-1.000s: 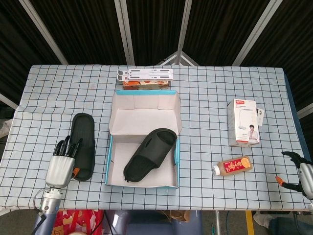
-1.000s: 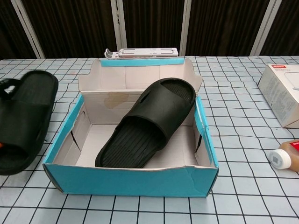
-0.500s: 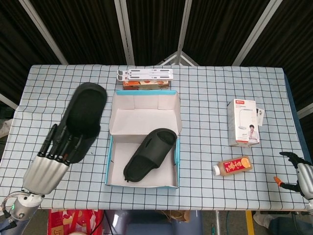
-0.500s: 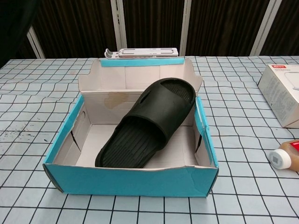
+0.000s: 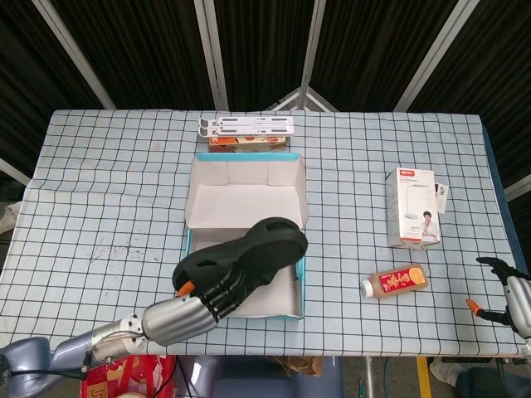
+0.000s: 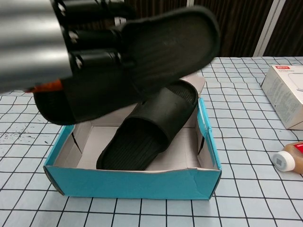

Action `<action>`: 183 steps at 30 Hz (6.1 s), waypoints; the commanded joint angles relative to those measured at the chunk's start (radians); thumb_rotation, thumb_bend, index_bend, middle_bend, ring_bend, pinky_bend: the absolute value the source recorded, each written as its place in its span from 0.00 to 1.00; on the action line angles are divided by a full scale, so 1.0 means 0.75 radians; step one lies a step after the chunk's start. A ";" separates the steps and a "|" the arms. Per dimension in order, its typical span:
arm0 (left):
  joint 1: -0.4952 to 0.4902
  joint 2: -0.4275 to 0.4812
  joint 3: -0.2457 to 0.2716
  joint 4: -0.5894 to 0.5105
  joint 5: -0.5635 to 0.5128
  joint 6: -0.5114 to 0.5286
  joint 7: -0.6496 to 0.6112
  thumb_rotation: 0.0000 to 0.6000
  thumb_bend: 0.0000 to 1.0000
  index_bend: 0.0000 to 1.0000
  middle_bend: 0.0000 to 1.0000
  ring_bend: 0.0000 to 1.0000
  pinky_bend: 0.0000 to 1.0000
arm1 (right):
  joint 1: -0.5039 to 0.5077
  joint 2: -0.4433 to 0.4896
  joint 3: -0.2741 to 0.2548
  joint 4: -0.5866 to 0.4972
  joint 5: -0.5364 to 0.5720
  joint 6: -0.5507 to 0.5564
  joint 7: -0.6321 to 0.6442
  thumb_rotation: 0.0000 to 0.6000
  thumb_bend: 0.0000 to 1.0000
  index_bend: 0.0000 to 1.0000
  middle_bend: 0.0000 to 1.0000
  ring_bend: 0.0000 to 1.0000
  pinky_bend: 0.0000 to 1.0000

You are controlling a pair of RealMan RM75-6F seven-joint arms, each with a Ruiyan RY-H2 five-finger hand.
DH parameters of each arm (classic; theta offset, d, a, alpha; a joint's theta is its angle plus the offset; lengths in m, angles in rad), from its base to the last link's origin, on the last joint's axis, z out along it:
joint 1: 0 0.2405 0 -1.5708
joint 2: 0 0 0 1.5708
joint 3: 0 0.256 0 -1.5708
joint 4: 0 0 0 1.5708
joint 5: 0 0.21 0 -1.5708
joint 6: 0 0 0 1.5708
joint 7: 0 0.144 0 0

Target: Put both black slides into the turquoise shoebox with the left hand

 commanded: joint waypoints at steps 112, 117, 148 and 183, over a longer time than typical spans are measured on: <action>0.072 -0.429 -0.054 -0.033 -1.007 0.191 -0.729 1.00 0.17 0.08 0.13 0.02 0.10 | 0.037 -0.004 -0.005 0.009 0.053 -0.102 -0.013 1.00 0.23 0.26 0.25 0.29 0.30; -0.003 -0.543 -0.145 -0.027 -1.193 0.120 -0.720 1.00 0.16 0.07 0.13 0.02 0.10 | 0.042 -0.006 -0.006 0.014 0.053 -0.114 -0.011 1.00 0.23 0.26 0.25 0.29 0.30; -0.132 -0.843 0.013 0.344 -1.270 0.051 -0.660 1.00 0.16 0.05 0.13 0.03 0.15 | 0.038 0.005 -0.011 0.022 0.035 -0.109 0.035 1.00 0.23 0.26 0.25 0.29 0.31; -0.177 -0.679 0.107 0.267 -1.363 -0.122 -0.635 1.00 0.16 0.03 0.14 0.06 0.20 | 0.044 0.000 -0.014 0.017 0.028 -0.108 0.022 1.00 0.23 0.26 0.25 0.30 0.32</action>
